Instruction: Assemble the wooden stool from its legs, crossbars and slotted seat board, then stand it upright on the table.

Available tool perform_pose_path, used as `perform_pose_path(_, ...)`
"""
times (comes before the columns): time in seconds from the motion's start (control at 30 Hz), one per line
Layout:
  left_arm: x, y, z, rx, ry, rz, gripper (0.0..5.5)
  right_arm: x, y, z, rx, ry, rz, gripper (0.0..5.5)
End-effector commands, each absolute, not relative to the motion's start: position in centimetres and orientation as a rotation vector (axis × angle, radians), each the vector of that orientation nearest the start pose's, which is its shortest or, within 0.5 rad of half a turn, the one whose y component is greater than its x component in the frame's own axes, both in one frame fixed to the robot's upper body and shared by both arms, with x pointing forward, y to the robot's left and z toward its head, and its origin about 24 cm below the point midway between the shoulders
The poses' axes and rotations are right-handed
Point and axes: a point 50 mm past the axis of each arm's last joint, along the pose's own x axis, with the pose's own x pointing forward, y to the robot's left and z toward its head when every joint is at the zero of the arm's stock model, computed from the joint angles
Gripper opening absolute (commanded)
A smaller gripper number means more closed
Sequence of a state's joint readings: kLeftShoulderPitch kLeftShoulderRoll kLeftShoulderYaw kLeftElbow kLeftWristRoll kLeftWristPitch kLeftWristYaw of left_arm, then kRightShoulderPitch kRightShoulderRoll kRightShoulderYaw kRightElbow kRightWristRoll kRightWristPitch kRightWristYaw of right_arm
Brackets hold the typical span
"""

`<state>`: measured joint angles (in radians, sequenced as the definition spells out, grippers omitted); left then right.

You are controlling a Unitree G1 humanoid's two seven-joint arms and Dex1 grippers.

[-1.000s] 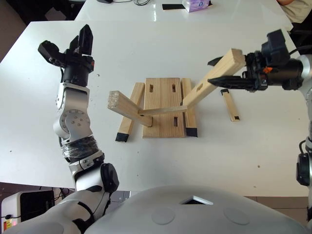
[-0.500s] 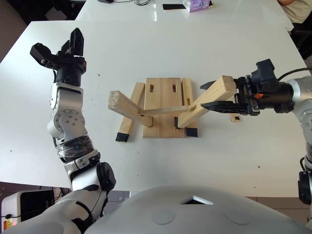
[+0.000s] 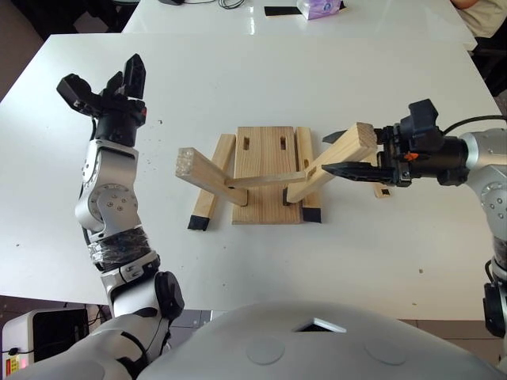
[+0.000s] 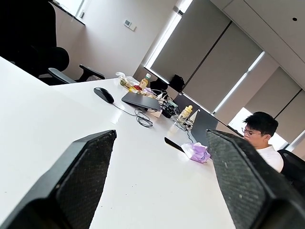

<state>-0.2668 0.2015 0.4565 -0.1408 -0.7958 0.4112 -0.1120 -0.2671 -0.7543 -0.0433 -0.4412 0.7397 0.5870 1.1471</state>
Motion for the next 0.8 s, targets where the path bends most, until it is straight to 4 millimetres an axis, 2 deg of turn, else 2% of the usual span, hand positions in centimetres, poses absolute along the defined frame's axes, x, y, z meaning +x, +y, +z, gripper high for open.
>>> perform_pose_path(0.03,27.5,23.3,13.0,-0.598,-0.178,-0.05,3.51,22.7,-16.5,18.1,-0.278,0.097,1.474,2.04)
perform_pose_path(0.2,26.2,21.0,12.4,-0.534,-0.135,-0.143,3.51,22.5,-15.6,18.0,-0.318,0.131,1.531,2.04)
perform_pose_path(0.47,24.8,18.6,11.4,-0.502,-0.104,-0.218,3.51,24.1,-15.8,17.5,-0.291,0.196,1.521,2.04)
perform_pose_path(0.63,24.0,17.6,11.1,-0.476,-0.091,-0.267,3.51,24.9,-15.9,17.8,-0.306,0.203,1.52,2.04)
perform_pose_path(0.73,24.0,17.1,10.9,-0.454,-0.084,-0.265,3.51,24.6,-15.7,18.0,-0.376,0.188,1.535,2.04)
perform_pose_path(0.8,24.0,16.6,10.9,-0.432,-0.082,-0.265,3.51,24.2,-15.4,18.9,-0.383,0.155,1.536,2.04)
